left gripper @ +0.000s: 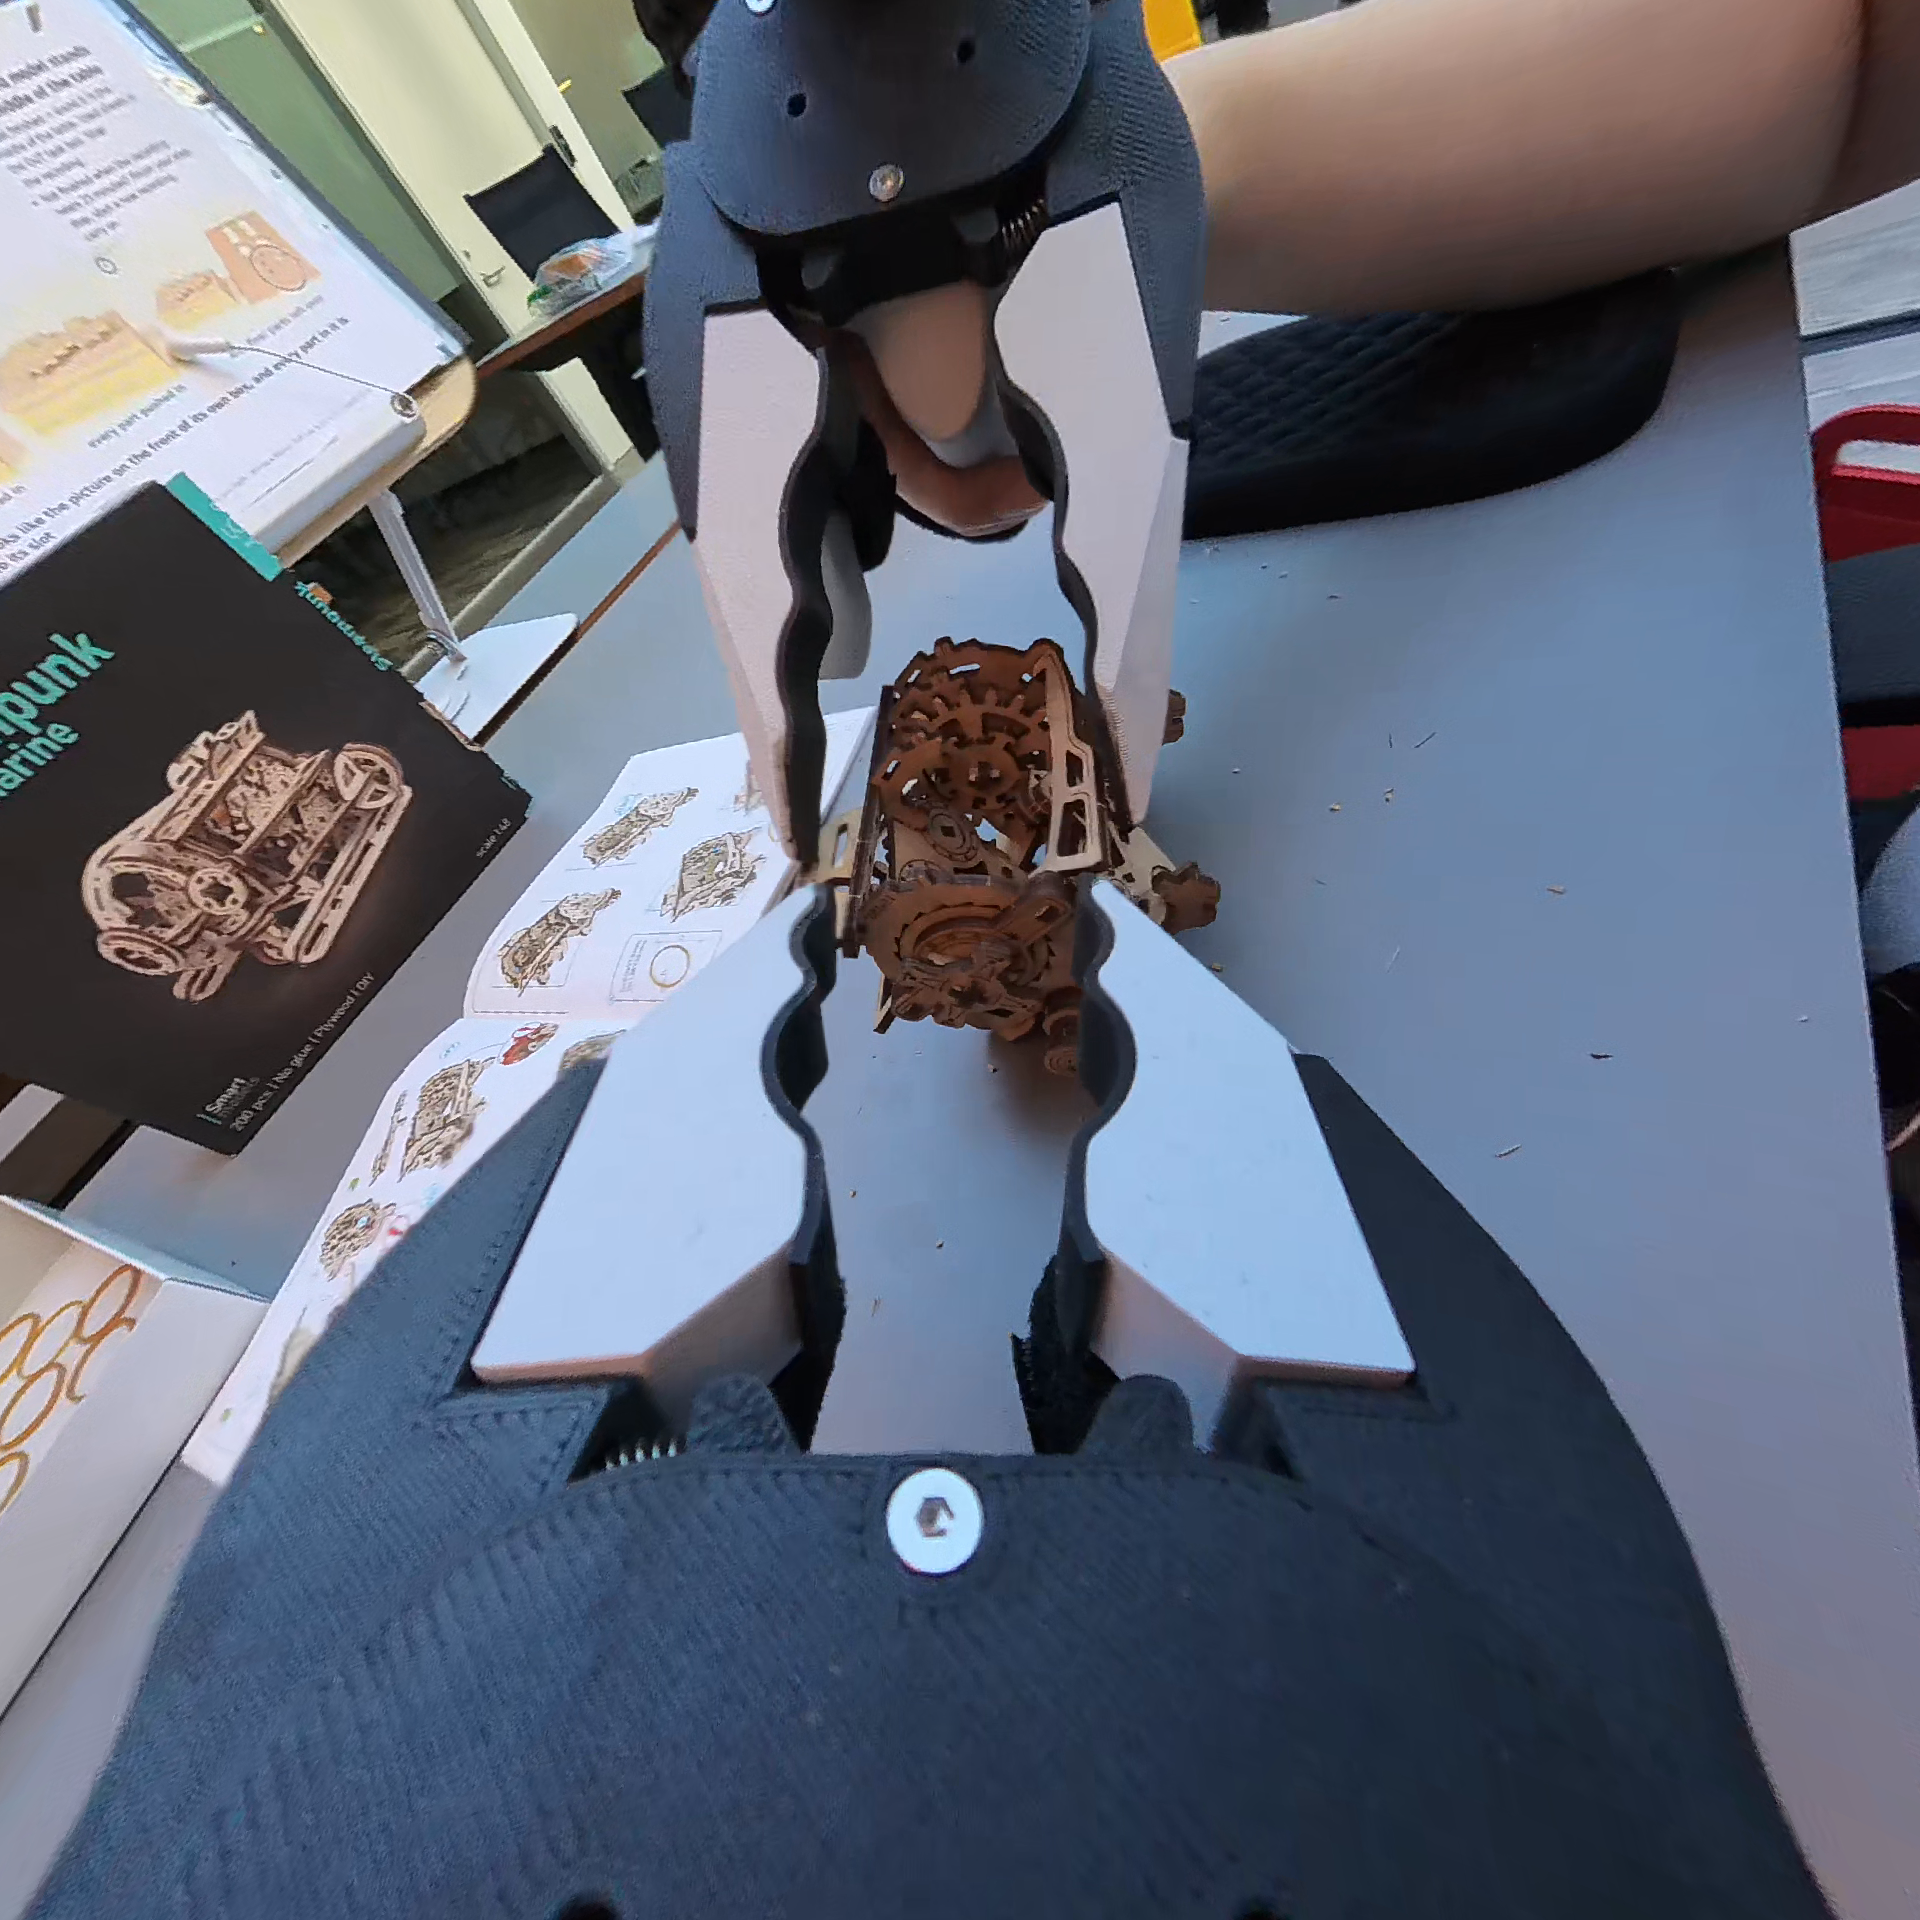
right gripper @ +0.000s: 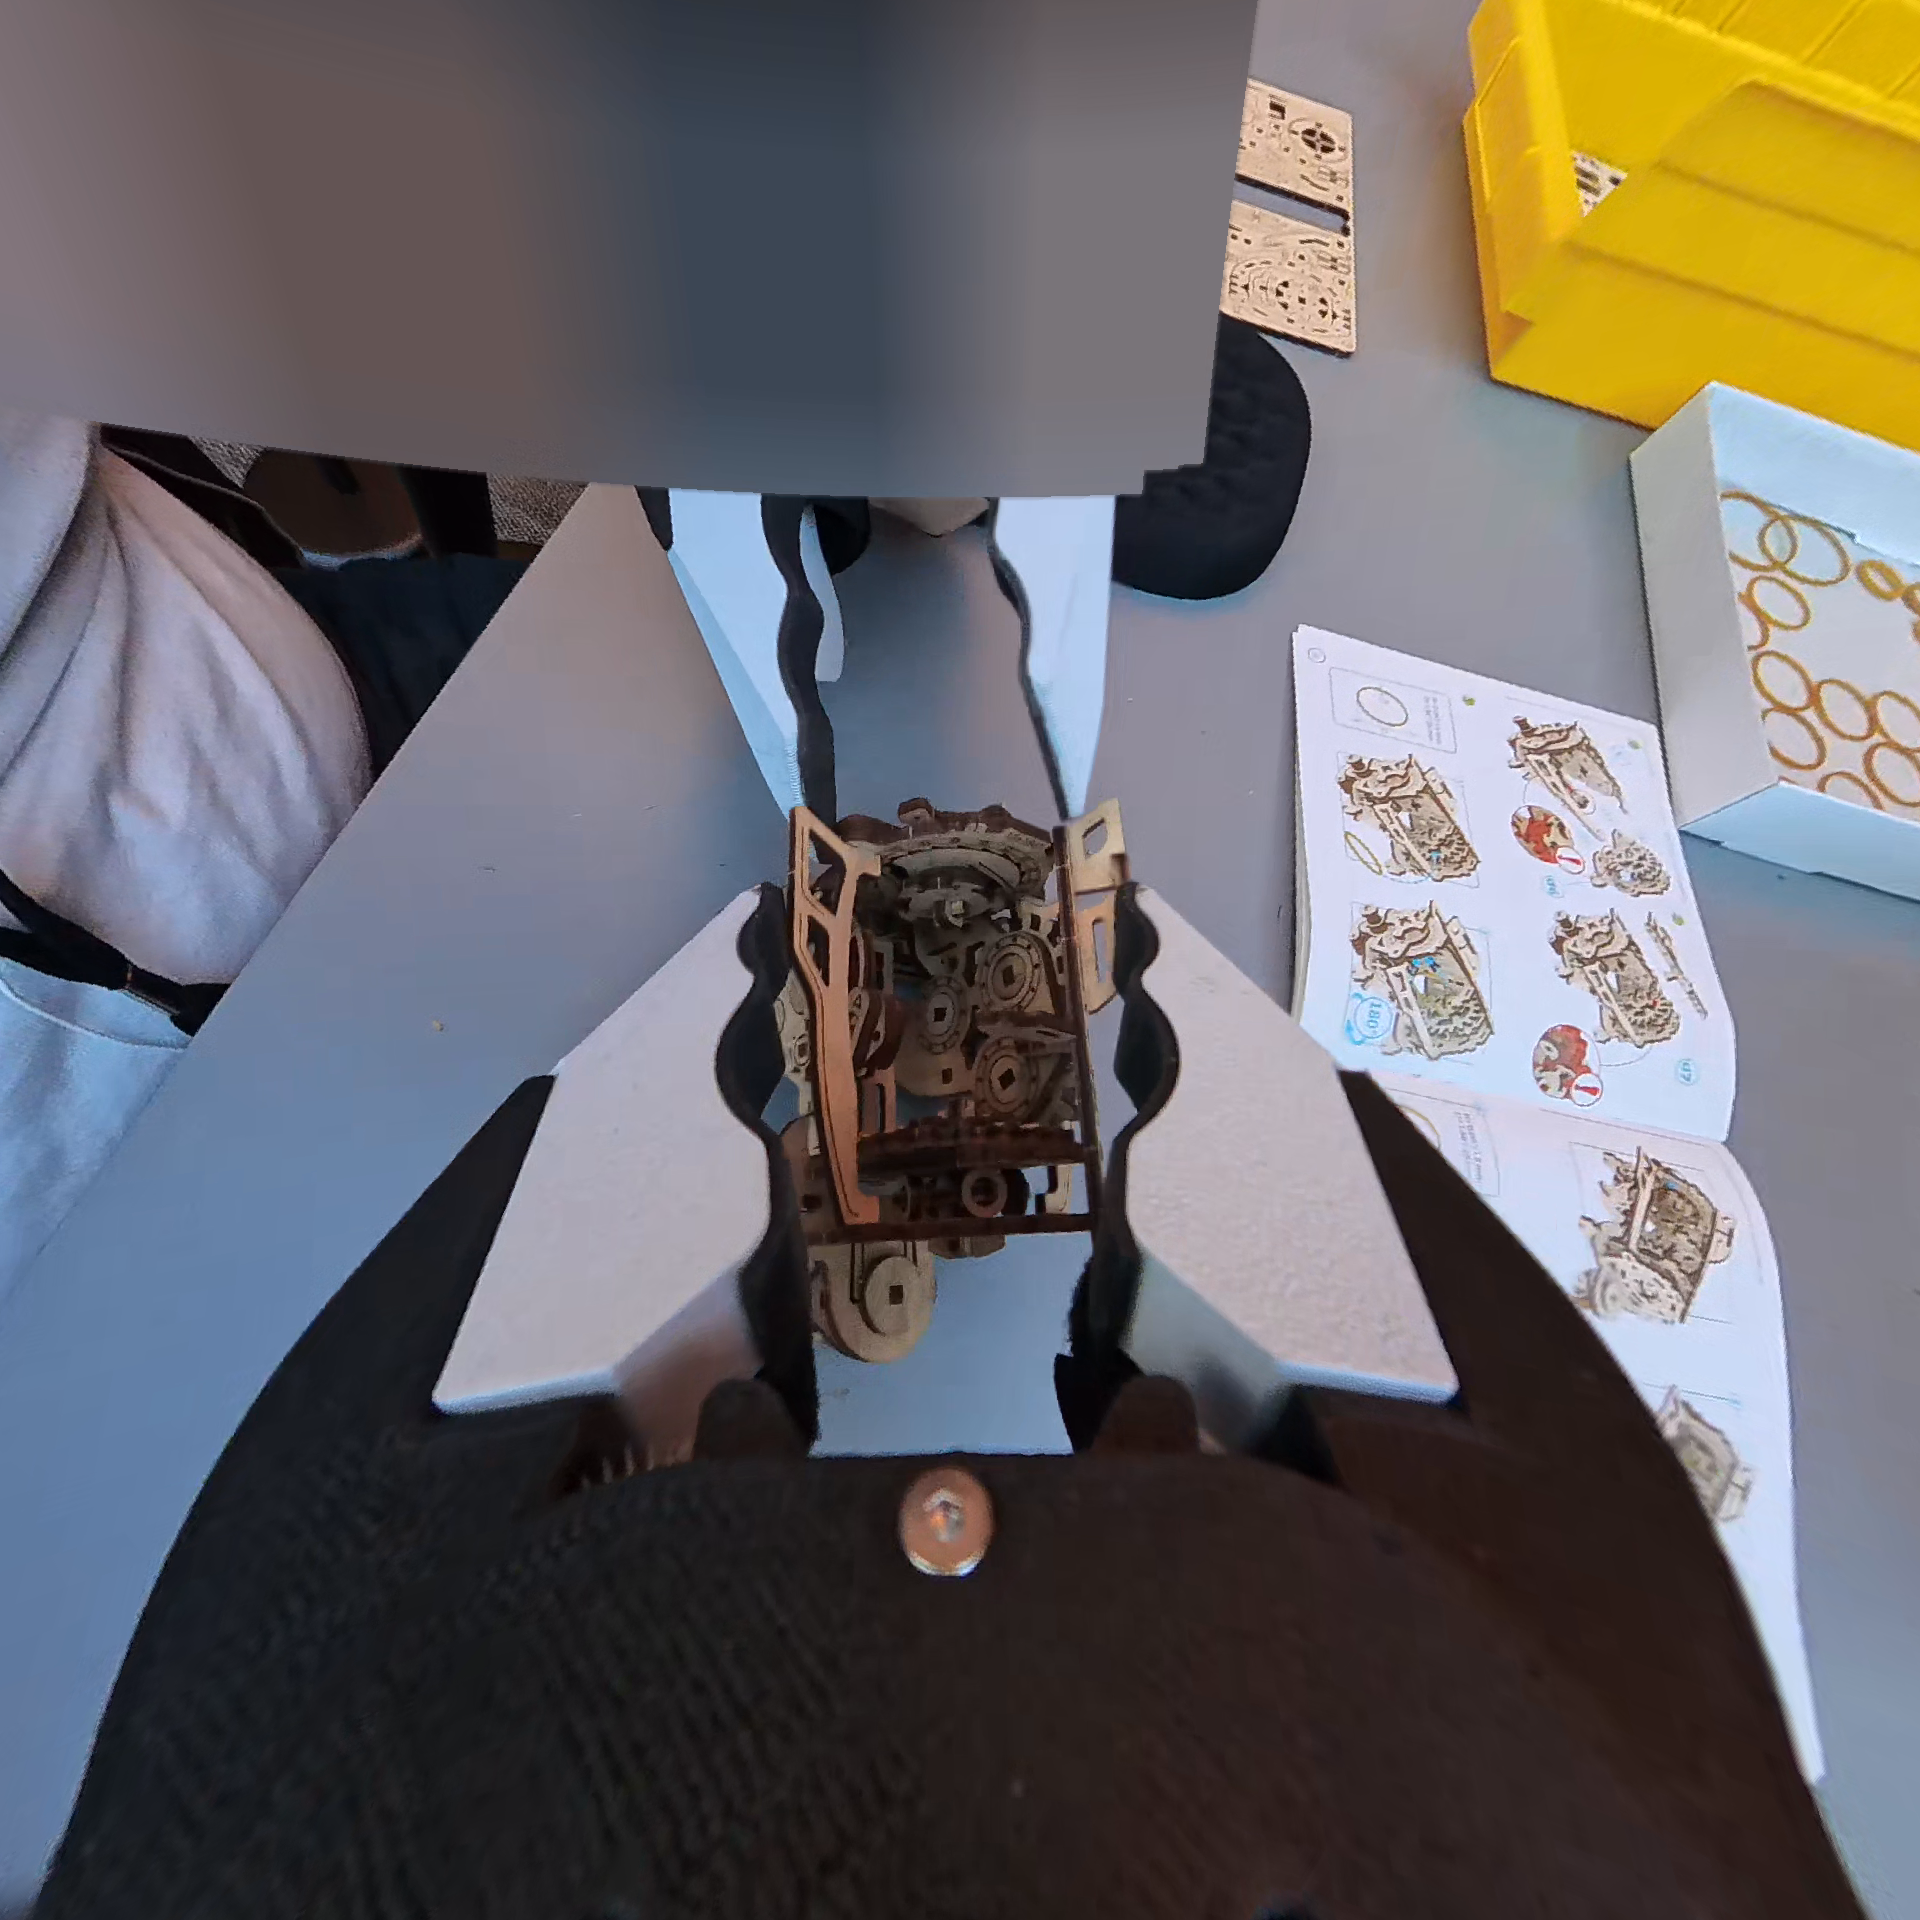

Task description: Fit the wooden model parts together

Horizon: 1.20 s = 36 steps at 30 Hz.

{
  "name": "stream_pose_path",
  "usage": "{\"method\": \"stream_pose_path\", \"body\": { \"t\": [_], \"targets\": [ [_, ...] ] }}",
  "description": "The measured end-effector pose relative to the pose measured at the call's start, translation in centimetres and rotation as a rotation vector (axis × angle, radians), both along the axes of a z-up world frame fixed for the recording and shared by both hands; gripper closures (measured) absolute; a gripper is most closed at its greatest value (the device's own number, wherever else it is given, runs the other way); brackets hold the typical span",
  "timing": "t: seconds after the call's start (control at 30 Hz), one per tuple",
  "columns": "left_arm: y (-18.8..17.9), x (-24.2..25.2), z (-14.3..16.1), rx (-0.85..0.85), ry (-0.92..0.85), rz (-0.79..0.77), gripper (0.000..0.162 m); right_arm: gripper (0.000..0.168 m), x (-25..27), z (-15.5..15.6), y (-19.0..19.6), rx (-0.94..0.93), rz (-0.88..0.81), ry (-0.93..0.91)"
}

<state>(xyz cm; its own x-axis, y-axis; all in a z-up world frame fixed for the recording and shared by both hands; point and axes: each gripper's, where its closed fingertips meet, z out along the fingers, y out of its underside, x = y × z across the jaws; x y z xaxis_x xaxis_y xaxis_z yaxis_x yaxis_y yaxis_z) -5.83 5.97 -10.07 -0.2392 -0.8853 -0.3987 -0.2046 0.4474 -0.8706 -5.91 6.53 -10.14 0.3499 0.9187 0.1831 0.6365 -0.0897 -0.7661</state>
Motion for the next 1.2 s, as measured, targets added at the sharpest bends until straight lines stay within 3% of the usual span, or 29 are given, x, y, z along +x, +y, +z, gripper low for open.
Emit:
{"method": "stream_pose_path", "body": {
  "t": [0.33,1.2],
  "targets": [
    [0.77,0.39,-0.57,-0.023,0.034,0.024,0.108,0.111,0.38,-0.7,0.39,-0.001,-0.002,-0.003],
    [0.77,0.61,-0.33,-0.122,0.082,-0.021,0.118,0.114,0.6,-0.71,0.55,0.022,-0.035,0.0]
  ]
}}
